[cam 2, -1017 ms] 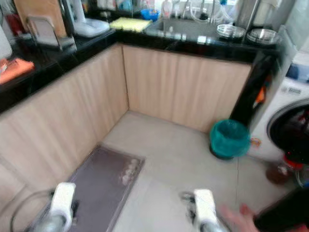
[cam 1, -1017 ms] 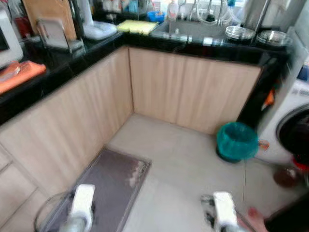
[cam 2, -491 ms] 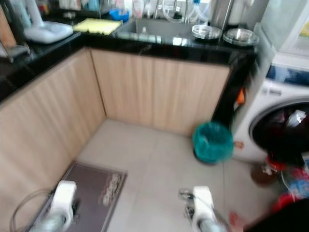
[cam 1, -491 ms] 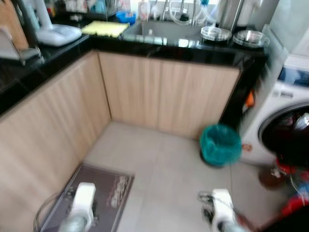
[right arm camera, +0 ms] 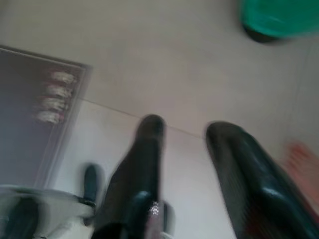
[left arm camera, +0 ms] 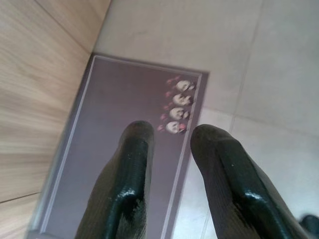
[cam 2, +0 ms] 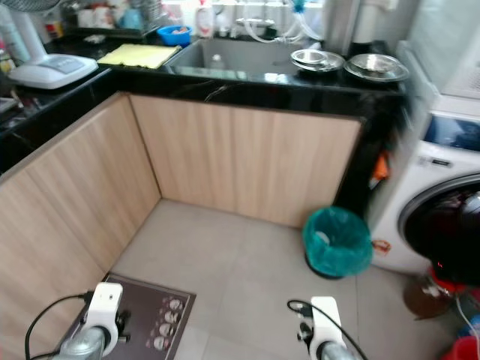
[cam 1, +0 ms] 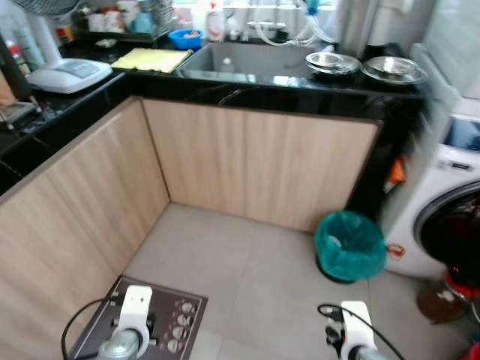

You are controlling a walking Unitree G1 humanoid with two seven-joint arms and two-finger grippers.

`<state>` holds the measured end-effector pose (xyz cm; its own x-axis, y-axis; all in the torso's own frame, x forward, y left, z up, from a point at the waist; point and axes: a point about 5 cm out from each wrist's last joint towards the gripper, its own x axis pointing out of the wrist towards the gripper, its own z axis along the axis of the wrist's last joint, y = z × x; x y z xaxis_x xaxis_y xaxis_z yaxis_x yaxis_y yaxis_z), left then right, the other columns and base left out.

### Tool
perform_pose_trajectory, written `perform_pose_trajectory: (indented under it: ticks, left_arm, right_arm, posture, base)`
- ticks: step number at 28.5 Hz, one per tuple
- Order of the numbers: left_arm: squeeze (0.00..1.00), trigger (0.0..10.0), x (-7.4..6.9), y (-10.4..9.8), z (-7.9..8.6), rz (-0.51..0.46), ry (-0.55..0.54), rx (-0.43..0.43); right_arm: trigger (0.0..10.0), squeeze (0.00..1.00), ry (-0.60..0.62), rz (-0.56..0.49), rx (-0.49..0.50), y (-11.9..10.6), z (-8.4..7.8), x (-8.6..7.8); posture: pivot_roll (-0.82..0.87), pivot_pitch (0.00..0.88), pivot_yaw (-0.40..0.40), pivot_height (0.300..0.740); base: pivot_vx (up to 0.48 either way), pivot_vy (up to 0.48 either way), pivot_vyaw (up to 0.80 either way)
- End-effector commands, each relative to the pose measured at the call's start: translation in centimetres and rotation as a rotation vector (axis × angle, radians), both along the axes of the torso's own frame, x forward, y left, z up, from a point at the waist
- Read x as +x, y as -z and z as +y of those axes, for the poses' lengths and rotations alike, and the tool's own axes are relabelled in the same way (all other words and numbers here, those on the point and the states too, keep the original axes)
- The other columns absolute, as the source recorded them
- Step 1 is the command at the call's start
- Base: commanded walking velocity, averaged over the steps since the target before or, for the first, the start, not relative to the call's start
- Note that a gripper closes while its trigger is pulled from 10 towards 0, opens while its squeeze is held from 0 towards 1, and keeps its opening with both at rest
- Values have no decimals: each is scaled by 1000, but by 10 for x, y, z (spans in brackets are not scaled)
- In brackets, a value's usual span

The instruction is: Kitchen organization

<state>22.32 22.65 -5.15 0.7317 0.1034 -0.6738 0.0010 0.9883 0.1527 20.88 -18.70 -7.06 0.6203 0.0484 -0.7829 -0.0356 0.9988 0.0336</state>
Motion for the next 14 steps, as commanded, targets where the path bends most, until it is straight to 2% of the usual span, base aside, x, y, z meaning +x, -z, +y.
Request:
perform_pose_trajectory:
  ticks: [1,3,14]
  left_arm:
    - [0,10000,5,-2,-4,-12,0,-12]
    - [0,10000,5,-2,-4,-11,1,-12]
    - [0,10000,4,-1,-4,-6,8,-9]
  right_arm:
    - [10000,0,12,10,-17,1,-9,-4]
    - [10000,0,-17,19,-36,1,-9,-4]
    - [10000,0,-5,19,-18,2,-8,-6]
  posture:
    - [-35,0,28,740]
    - [-36,0,28,740]
    - [-36,0,30,740]
  base:
    - [480,0,0]
    - [480,0,0]
    - [480,0,0]
